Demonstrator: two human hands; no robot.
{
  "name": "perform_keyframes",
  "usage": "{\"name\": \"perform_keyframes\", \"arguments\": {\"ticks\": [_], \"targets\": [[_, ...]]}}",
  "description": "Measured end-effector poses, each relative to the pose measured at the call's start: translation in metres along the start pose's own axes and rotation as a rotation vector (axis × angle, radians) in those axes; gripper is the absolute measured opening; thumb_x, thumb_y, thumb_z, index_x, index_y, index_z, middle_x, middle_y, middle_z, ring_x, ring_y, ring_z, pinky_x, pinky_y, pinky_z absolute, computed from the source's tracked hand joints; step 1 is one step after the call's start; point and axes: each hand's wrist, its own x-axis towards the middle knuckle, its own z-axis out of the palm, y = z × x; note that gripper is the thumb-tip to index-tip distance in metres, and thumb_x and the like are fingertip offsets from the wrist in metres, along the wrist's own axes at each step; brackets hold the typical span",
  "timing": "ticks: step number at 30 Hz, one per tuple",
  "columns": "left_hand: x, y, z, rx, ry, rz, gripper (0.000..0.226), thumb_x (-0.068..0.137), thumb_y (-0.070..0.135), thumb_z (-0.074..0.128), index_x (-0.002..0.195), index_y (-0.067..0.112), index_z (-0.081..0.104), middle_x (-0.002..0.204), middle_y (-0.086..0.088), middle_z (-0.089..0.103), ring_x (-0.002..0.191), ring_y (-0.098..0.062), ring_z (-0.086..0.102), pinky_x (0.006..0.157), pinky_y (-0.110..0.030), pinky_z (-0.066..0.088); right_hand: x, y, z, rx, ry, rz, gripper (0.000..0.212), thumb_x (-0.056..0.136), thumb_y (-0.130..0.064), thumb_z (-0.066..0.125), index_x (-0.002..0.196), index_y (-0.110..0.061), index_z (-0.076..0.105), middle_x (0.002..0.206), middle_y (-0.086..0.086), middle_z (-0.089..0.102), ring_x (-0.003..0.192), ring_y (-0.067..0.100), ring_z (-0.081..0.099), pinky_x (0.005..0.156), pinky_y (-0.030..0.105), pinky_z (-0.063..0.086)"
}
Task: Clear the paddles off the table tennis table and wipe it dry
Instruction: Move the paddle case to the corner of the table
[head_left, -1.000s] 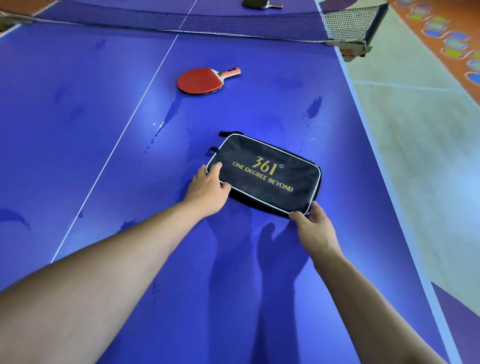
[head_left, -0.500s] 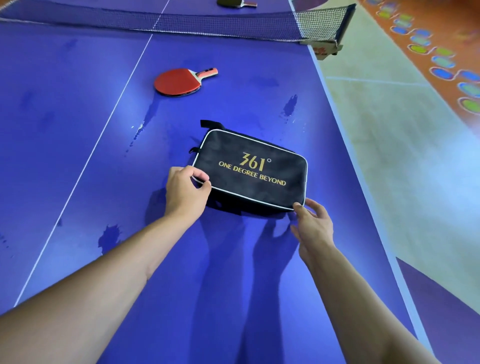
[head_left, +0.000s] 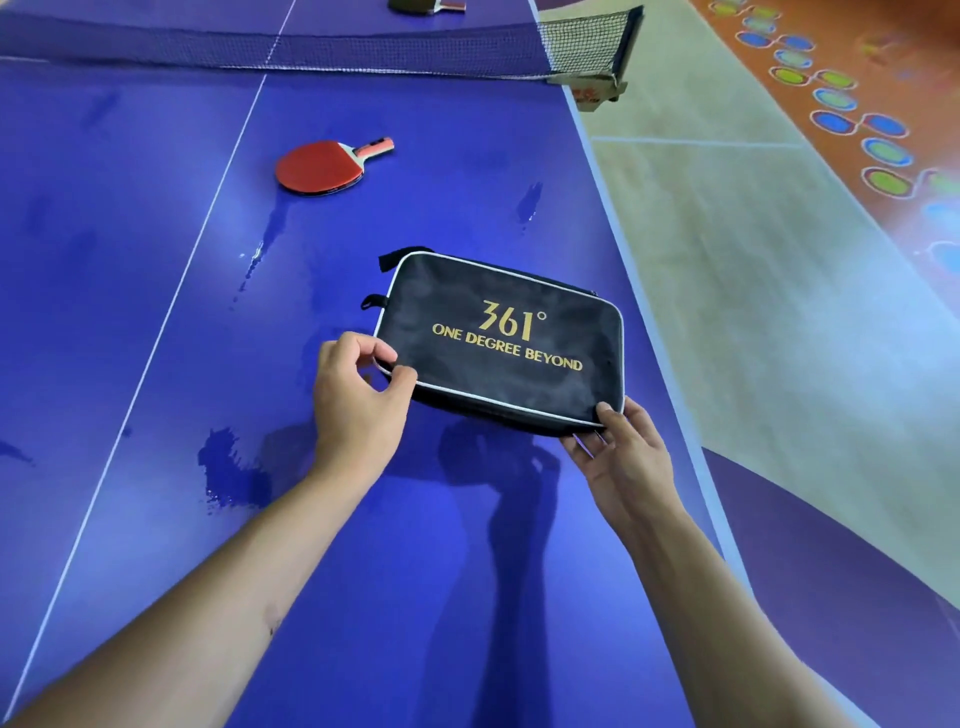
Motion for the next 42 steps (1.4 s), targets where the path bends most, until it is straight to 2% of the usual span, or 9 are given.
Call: {"name": "perform_keyframes", "arguments": {"ticks": [5, 7, 10, 13, 17, 22, 28, 35, 42], "targets": [[-0.047, 0.029, -0.014, -0.193, 0.045, -0.244, 0.037, 0.087, 0.022, 0.072, 0.119, 0.020, 0.054, 0.099, 0.005, 0.063, 0.073, 0.003, 0.057, 0.066, -0.011, 0.044, -0.054, -0.026, -0.035, 0.058, -0.050, 0.058, 0.014, 0.104, -0.005, 0.050, 0.109, -0.015, 0.058, 0.097, 0.005, 0.071, 0.084, 0.021, 0.073, 0.083, 0.039, 0.059], [-0.062, 0.034, -0.017, -0.162, -0.021, -0.326, 0.051, 0.088, 0.034, 0.074, 0.133, 0.023, 0.052, 0.118, 0.006, 0.061, 0.085, 0.004, 0.057, 0.069, -0.006, 0.040, -0.073, -0.035, -0.049, 0.056, -0.046, 0.068, 0.015, 0.104, -0.005, 0.049, 0.107, -0.016, 0.059, 0.098, 0.005, 0.072, 0.085, 0.021, 0.073, 0.084, 0.040, 0.058], [-0.088, 0.034, -0.024, -0.131, -0.235, -0.449, 0.088, 0.079, 0.062, 0.072, 0.153, 0.031, 0.036, 0.156, 0.010, 0.035, 0.126, -0.006, 0.045, 0.105, -0.027, 0.035, -0.103, -0.051, -0.076, 0.044, -0.047, 0.077, 0.016, 0.105, -0.006, 0.048, 0.111, -0.015, 0.059, 0.103, 0.007, 0.070, 0.088, 0.022, 0.073, 0.084, 0.039, 0.059], [-0.114, 0.036, -0.031, -0.212, -0.404, -0.479, 0.112, 0.059, 0.084, 0.065, 0.156, 0.042, 0.027, 0.163, 0.018, 0.026, 0.148, -0.009, 0.029, 0.122, -0.050, 0.024, -0.130, -0.062, -0.103, 0.016, -0.060, 0.100, 0.017, 0.105, -0.006, 0.047, 0.111, -0.016, 0.059, 0.103, 0.006, 0.070, 0.089, 0.021, 0.072, 0.081, 0.037, 0.058], [-0.156, 0.054, -0.027, -0.339, -0.557, -0.401, 0.051, 0.075, 0.064, 0.058, 0.122, 0.044, 0.055, 0.124, 0.037, 0.058, 0.118, 0.021, 0.047, 0.108, -0.028, 0.030, -0.160, -0.074, -0.136, 0.010, -0.047, 0.127, 0.018, 0.104, -0.006, 0.047, 0.113, -0.015, 0.060, 0.100, 0.006, 0.070, 0.088, 0.020, 0.070, 0.083, 0.037, 0.058], [-0.202, 0.069, -0.015, -0.430, -0.553, -0.461, 0.042, 0.068, 0.044, 0.068, 0.105, 0.024, 0.069, 0.107, 0.007, 0.075, 0.110, -0.018, 0.065, 0.102, -0.042, 0.046, -0.187, -0.080, -0.171, 0.006, 0.089, 0.141, 0.016, 0.104, -0.007, 0.050, 0.107, -0.012, 0.064, 0.098, 0.009, 0.071, 0.084, 0.023, 0.071, 0.079, 0.039, 0.057], [-0.260, 0.072, 0.002, -0.365, -0.526, -0.478, 0.009, 0.096, 0.021, 0.063, 0.103, 0.017, 0.069, 0.096, 0.003, 0.074, 0.091, -0.018, 0.069, 0.067, -0.028, 0.058, -0.211, -0.091, -0.202, 0.002, 0.306, 0.076, 0.010, 0.101, -0.004, 0.056, 0.103, -0.006, 0.066, 0.090, 0.014, 0.071, 0.069, 0.023, 0.072, 0.062, 0.034, 0.056], [-0.264, 0.026, 0.015, 0.162, -0.504, -0.302, 0.030, 0.091, 0.048, 0.067, 0.108, 0.023, 0.064, 0.107, 0.003, 0.069, 0.098, -0.023, 0.064, 0.088, -0.041, 0.053, -0.188, -0.060, -0.220, -0.251, 0.371, 0.072, 0.010, 0.103, -0.007, 0.055, 0.103, -0.006, 0.065, 0.102, 0.018, 0.069, 0.099, 0.035, 0.070, 0.076, 0.041, 0.061], [-0.267, -0.030, 0.034, 0.463, -0.556, -0.364, 0.047, 0.095, 0.041, 0.064, 0.130, 0.009, 0.057, 0.128, -0.012, 0.050, 0.112, -0.030, 0.054, 0.094, -0.038, 0.045, -0.141, -0.001, -0.252, -1.022, 0.437, 0.050, 0.025, 0.097, -0.024, 0.062, 0.119, -0.014, 0.068, 0.126, 0.010, 0.062, 0.089, 0.026, 0.064, 0.083, 0.037, 0.052]]}}
